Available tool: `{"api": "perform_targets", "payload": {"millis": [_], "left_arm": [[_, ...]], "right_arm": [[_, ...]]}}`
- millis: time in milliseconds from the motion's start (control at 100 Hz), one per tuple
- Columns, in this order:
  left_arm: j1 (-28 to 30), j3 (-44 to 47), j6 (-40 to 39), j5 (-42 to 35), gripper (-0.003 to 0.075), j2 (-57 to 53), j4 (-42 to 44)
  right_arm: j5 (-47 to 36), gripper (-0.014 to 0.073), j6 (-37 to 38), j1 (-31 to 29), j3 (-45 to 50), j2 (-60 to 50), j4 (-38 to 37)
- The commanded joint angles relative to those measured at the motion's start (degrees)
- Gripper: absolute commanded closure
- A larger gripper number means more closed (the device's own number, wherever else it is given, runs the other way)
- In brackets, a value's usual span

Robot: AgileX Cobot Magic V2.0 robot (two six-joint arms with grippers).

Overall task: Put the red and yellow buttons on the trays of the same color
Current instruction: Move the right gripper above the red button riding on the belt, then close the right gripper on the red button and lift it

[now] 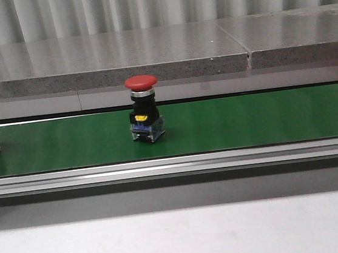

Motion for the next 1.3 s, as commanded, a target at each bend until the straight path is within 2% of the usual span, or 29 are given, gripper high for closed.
{"api": "perform_targets", "payload": {"millis": [0, 230, 300, 350, 420, 540, 590, 640, 960, 1290], "left_arm": [[-0.36, -0.41, 0.03, -4.29, 0.0740, -1.70, -1.05], [-0.36, 0.22, 0.03, -4.29, 0.0740, -2.60, -0.94], [-0.36, 0.22, 0.03, -4.23, 0.0740, -2.60, -0.94], [-0.36, 0.22, 0.03, -4.10, 0.0740, -2.60, -0.94], [-0.36, 0.22, 0.03, -4.10, 0.0740, -2.60, -0.94], [-0.36, 0.22, 0.03, -4.10, 0.0740, -2.60, -0.94], [-0.36, 0.22, 0.03, -4.10, 0.0740, -2.60, -0.94], [-0.36, 0.22, 0.03, -4.10, 0.0740, -2.60, -0.94], [-0.36, 0.22, 0.03, -4.10, 0.0740, -2.60, -0.94], [-0.36, 0.22, 0.03, -4.10, 0.0740, -2.60, -0.94]], "right_arm": [[-2.43, 0.0661, -0.33, 2.33, -4.65, 3.60, 0.10], [0.12, 0.0659, 0.95, 12.84, -15.10, 16.10, 0.10], [1.29, 0.0627, 0.95, 15.36, -18.25, 20.40, 0.10], [1.46, 0.0565, 0.95, 16.85, -20.29, 23.32, 0.10], [1.27, 0.0426, 0.95, 18.85, -23.15, 27.21, 0.10], [1.27, 0.0129, 0.95, 21.79, -27.63, 32.93, 0.84], [1.55, 0.0039, 0.95, 22.59, -29.34, 35.39, 1.40], [2.15, -0.0012, 0.95, 23.35, -31.05, 37.49, 1.94], [7.37, -0.0019, 0.25, 27.73, -41.62, 50.89, 2.83], [13.88, -0.0013, -0.56, 27.89, -52.61, 65.71, 2.88]]}}
